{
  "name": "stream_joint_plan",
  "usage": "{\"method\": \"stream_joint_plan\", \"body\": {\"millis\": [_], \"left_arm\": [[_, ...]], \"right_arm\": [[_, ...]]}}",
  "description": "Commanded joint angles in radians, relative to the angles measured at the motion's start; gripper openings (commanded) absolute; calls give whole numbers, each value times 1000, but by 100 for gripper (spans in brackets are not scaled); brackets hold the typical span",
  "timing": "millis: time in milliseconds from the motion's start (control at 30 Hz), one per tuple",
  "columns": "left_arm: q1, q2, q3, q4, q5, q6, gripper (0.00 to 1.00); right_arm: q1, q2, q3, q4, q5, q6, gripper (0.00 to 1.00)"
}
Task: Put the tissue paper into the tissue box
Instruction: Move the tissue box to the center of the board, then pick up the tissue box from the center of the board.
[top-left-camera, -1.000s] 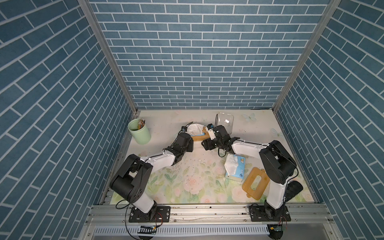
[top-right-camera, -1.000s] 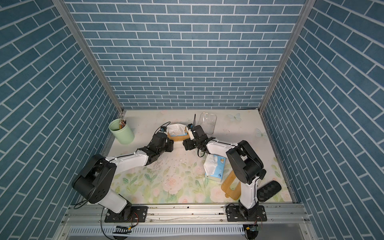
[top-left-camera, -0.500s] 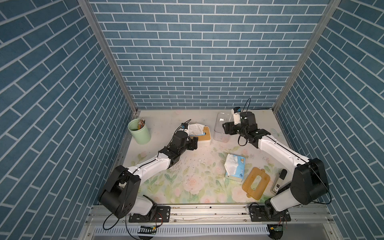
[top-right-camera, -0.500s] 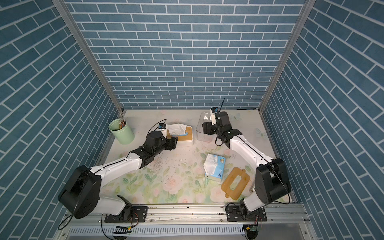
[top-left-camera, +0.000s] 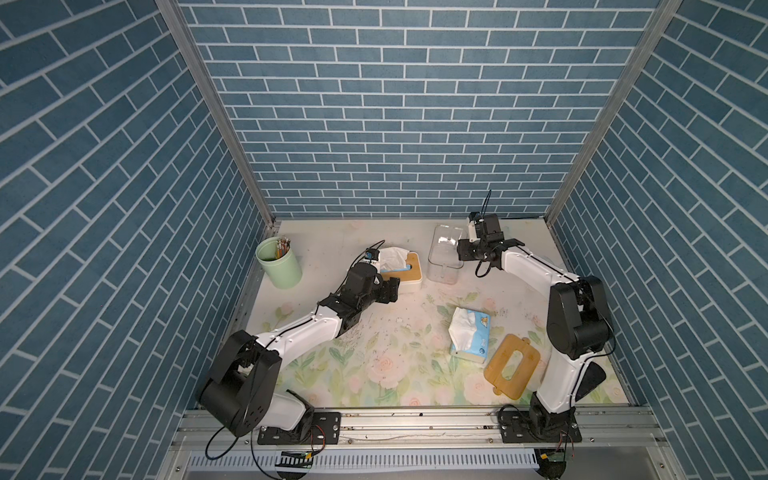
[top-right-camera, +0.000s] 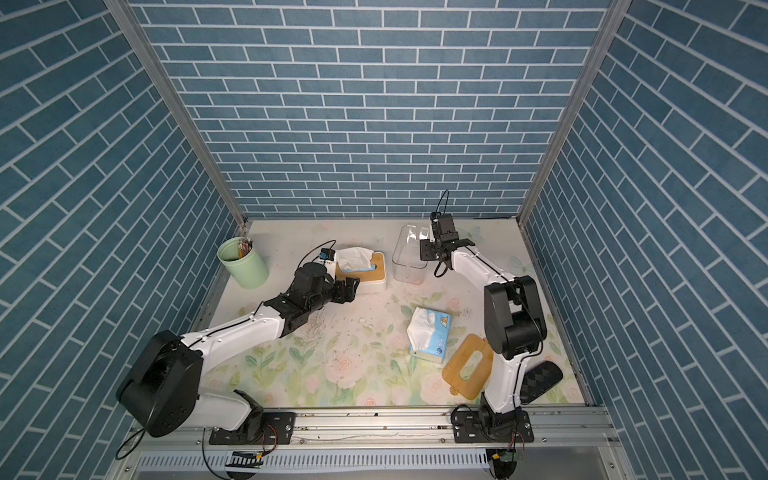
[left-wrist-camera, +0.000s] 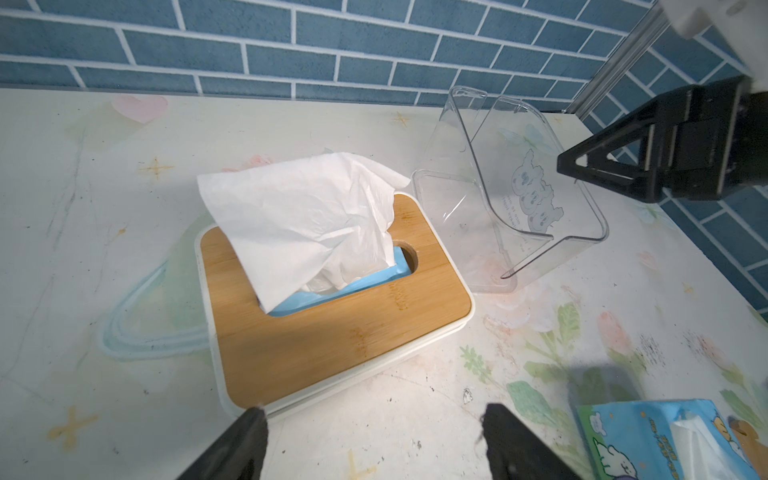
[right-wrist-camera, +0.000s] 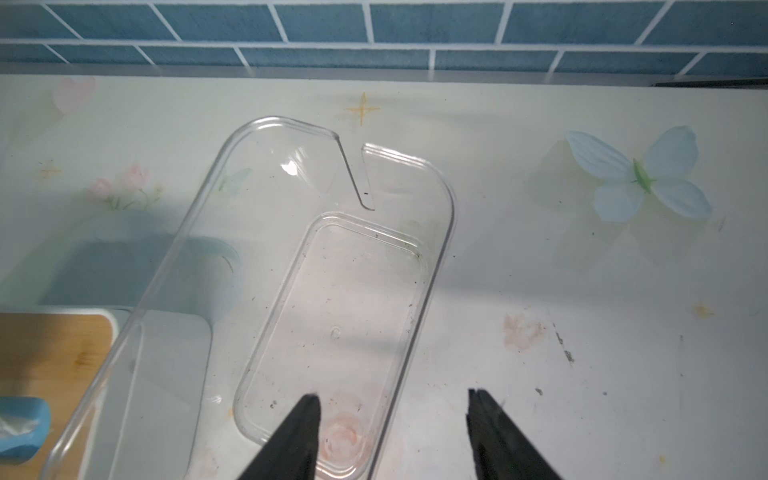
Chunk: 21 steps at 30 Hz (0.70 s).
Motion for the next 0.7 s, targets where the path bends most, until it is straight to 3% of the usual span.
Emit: {"method": "stream_joint_plan", "body": {"millis": [0,200,367,567,667], "left_arm": [[-5,-11,-6,-14,9,-4,86],[-8,-19,-17,-18,9,-5,86],[-8,-31,-32,-22,1,-2,87],[-8,-88,-42,-58,-26,20,88],[-5,-140,-43,-84,-54,30,91]], "right_arm": [[2,56,61,-46,37,-7,50],[1,108,95,-61,76,-16,29],[-21,94,94,-77,110,-38,0],[-63,-56,36,-59,129,-102,0],[-64,-190,-20,-12,62,-127,0]]}}
